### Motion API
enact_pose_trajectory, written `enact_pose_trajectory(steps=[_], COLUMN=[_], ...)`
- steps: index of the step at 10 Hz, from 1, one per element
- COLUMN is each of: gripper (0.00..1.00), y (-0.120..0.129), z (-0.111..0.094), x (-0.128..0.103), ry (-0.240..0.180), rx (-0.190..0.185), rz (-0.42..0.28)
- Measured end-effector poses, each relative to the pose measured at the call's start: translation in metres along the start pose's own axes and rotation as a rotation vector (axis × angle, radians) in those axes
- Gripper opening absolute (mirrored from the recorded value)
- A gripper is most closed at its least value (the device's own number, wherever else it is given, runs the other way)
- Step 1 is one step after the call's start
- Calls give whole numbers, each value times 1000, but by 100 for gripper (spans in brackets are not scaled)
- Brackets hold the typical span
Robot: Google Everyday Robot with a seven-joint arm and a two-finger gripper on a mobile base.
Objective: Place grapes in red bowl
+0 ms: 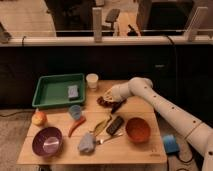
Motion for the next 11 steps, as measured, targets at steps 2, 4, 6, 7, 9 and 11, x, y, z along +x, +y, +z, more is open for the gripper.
enact_pose_trajectory(steps=[2,4,6,7,9,11], gripper=[28,48,68,77,80,80], y=[0,0,2,3,3,5], z=[0,-1,-1,-1,1,2], x=[3,8,11,12,12,14], ry=[18,34,42,44,46,47], rx=[-7,-15,-24,-29,-35,-42], rz=[11,35,52,59,66,75])
